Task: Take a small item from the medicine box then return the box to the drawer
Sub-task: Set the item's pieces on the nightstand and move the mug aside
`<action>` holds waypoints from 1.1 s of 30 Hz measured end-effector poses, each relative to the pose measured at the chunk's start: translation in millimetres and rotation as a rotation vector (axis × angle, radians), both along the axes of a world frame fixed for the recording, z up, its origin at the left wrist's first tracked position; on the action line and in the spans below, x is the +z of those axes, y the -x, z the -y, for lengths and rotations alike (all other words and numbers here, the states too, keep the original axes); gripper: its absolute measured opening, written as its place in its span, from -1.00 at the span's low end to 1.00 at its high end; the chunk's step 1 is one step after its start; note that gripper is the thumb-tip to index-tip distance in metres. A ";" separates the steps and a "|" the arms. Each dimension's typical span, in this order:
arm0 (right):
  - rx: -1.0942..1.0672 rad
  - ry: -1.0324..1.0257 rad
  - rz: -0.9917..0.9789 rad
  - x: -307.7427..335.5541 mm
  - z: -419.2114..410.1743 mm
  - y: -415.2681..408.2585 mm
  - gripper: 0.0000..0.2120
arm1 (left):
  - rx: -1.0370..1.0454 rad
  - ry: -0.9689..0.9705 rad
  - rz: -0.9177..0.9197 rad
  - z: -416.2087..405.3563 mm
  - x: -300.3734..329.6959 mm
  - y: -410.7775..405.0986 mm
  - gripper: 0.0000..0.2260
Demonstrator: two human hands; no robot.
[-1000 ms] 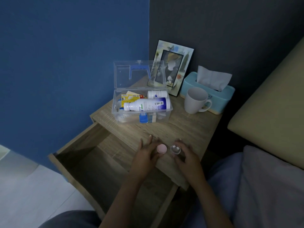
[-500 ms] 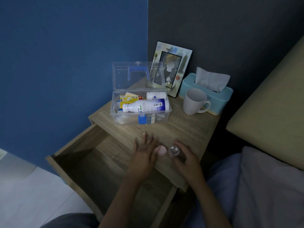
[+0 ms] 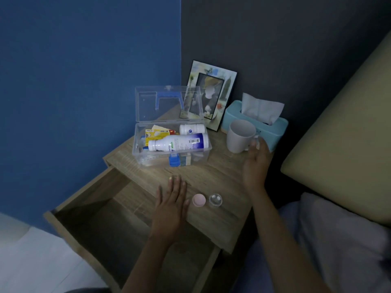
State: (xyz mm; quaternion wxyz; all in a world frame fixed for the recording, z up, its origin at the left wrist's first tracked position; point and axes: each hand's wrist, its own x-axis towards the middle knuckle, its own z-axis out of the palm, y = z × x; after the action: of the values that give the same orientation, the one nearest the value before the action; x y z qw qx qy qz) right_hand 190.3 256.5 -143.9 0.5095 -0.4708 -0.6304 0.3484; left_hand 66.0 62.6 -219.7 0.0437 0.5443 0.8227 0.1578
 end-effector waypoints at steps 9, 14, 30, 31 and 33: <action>-0.093 0.091 0.211 -8.9 -65.5 16.2 -0.60 | 0.006 0.009 -0.008 1.1 0.0 -0.3 -0.52; -0.147 0.212 0.096 -17.7 -76.0 15.2 -0.58 | 0.001 0.021 -0.006 1.3 -2.4 0.3 -0.52; -0.043 0.217 -0.048 -31.2 -10.8 -2.0 -0.64 | 0.015 0.028 -0.026 0.7 -8.7 2.6 -0.49; -0.039 0.232 -0.047 -33.2 -4.4 -5.5 -0.63 | 0.015 0.030 -0.028 1.0 -8.8 2.5 -0.50; -0.036 0.258 -0.050 -35.9 6.6 -11.7 -0.59 | 0.014 0.033 -0.024 0.9 -8.2 2.3 -0.49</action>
State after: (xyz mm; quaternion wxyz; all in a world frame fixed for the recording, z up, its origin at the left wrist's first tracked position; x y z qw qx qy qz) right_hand 201.9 249.9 -179.8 0.4665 -0.5349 -0.5589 0.4289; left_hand 63.7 61.7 -227.9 0.0418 0.5398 0.8294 0.1381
